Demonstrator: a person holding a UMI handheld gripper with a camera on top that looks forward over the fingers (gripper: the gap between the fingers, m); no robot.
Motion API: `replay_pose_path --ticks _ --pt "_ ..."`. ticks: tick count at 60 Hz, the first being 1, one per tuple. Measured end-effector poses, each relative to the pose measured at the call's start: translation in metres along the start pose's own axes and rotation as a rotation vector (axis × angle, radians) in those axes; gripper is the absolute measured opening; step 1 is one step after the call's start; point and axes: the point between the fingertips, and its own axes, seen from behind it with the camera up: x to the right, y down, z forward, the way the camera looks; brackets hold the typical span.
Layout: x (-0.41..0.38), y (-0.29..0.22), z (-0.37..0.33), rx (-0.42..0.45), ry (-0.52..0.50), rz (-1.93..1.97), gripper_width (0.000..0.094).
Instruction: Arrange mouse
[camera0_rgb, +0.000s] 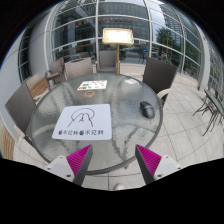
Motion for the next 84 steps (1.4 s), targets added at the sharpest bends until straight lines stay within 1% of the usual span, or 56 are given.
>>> replay_pose_path --ticks 1,2,7,11,12,13,16,23,28,34,36,39,46,47,49,53,58,62,66,70,73,78,84 --pt "0.005 -0.002 0.002 -0.019 0.012 0.002 0.0869" --pt "0.02 0.008 0.011 -0.019 0.019 0.004 0.087" --pt "0.064 0.015 0.038 -0.06 0.065 0.019 0.0868" --pt "0.096 0.01 0.064 -0.064 0.096 0.028 0.0852" --pt "0.102 -0.005 0.063 -0.077 0.103 0.029 0.0853" --pt "0.112 0.002 0.071 -0.069 0.106 0.028 0.0854" --pt "0.129 -0.006 0.089 -0.069 0.117 0.028 0.0852" --pt "0.156 -0.046 0.137 -0.049 0.114 0.024 0.0857" --pt "0.162 -0.075 0.173 -0.028 0.109 0.016 0.0857" --pt "0.173 -0.093 0.201 -0.023 0.101 0.014 0.0853" --pt "0.173 -0.097 0.211 -0.027 0.103 0.017 0.082" --pt "0.177 -0.101 0.218 -0.031 0.107 0.022 0.0743" --pt "0.171 -0.107 0.232 -0.025 0.08 0.033 0.0524" --pt "0.17 -0.107 0.232 -0.026 0.078 0.034 0.0476" --pt "0.17 -0.107 0.233 -0.036 0.078 0.027 0.0469" --pt "0.17 -0.104 0.232 -0.065 0.085 0.021 0.0404" --pt "0.169 -0.105 0.231 -0.108 0.094 0.023 0.0282" --pt "0.165 -0.111 0.224 -0.143 0.095 0.038 0.0279" --pt "0.16 -0.149 0.211 -0.091 0.109 0.043 0.028" --pt "0.143 -0.202 0.173 0.0 0.12 0.049 0.028" --pt "0.12 -0.247 0.149 0.066 0.105 0.06 0.028" --pt "0.072 -0.295 0.108 0.164 0.08 0.046 0.0282" --pt "-0.002 -0.316 0.068 0.222 0.019 0.037 0.028"
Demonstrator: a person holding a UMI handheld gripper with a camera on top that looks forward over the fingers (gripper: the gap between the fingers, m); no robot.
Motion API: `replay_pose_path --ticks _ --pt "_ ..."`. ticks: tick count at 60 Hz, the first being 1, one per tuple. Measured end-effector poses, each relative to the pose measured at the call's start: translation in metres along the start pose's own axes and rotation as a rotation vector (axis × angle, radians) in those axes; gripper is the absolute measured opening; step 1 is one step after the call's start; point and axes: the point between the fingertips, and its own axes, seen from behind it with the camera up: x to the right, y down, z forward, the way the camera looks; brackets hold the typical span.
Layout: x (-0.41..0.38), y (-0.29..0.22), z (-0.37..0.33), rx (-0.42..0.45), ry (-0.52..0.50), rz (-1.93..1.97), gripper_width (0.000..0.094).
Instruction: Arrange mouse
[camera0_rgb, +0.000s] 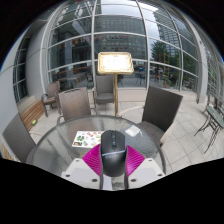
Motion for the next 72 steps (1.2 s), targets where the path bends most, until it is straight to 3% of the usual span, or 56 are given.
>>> replay_pose_path --ticks 7,10,19,21,31,33,41,49,53,57,72 --pt "-0.097 0.037 -0.015 -0.019 -0.101 -0.03 0.0278" --pt "-0.11 0.056 0.006 -0.074 -0.112 -0.055 0.0277" --pt "-0.133 0.161 0.041 -0.255 -0.063 -0.07 0.0276" --pt "-0.128 0.205 0.036 -0.279 -0.064 -0.073 0.0277" --pt "-0.129 0.279 0.061 -0.395 -0.032 -0.077 0.0277" --pt "-0.128 0.277 0.064 -0.36 -0.03 -0.077 0.0279" --pt "-0.128 0.279 0.067 -0.37 -0.014 -0.096 0.032" --pt "-0.129 0.281 0.065 -0.398 -0.02 -0.063 0.0474" --pt "-0.131 0.281 0.056 -0.438 -0.035 -0.024 0.0647" --pt "-0.128 0.26 0.044 -0.397 -0.037 -0.001 0.081" --pt "-0.104 0.173 -0.054 -0.224 -0.01 -0.016 0.0825"
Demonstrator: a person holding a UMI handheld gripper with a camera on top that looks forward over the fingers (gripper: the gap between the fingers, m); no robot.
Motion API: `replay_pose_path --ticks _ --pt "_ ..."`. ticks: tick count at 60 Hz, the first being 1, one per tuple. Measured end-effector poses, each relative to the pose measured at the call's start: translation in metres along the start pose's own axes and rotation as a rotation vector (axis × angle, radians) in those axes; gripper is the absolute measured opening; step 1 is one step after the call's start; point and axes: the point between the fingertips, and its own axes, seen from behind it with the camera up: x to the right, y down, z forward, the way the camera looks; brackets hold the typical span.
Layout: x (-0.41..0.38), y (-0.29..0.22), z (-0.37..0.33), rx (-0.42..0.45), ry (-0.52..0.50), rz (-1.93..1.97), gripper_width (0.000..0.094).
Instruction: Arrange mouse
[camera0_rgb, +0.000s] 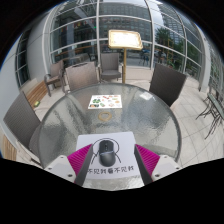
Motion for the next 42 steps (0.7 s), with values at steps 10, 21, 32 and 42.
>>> replay_pose_path --ticks 10,21,32,42 --pt "0.003 -0.001 -0.074 0.093 -0.023 -0.006 0.0825" --pt "0.013 0.029 -0.127 0.117 -0.015 -0.035 0.0823" --pt "0.012 0.064 -0.148 0.11 -0.032 -0.044 0.0824" --pt "0.013 0.078 -0.158 0.101 -0.039 -0.046 0.0822"
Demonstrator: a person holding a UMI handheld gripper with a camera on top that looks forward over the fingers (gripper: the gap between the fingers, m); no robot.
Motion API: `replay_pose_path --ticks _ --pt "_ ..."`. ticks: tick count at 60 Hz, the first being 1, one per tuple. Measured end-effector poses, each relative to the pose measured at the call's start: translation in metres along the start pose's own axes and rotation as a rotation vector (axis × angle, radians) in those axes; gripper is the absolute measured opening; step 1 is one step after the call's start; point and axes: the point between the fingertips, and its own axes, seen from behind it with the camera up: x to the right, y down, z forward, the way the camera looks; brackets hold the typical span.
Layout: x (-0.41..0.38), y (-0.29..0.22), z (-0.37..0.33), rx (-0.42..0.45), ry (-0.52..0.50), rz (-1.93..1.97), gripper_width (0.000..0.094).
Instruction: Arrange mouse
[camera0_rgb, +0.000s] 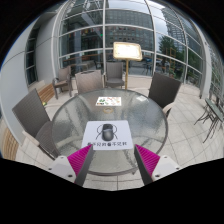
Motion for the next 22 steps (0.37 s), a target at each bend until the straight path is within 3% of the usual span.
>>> replay_pose_path --ticks 22 --pt "-0.0054 0.0055 -0.0078 0.01 -0.009 0.002 0.0823"
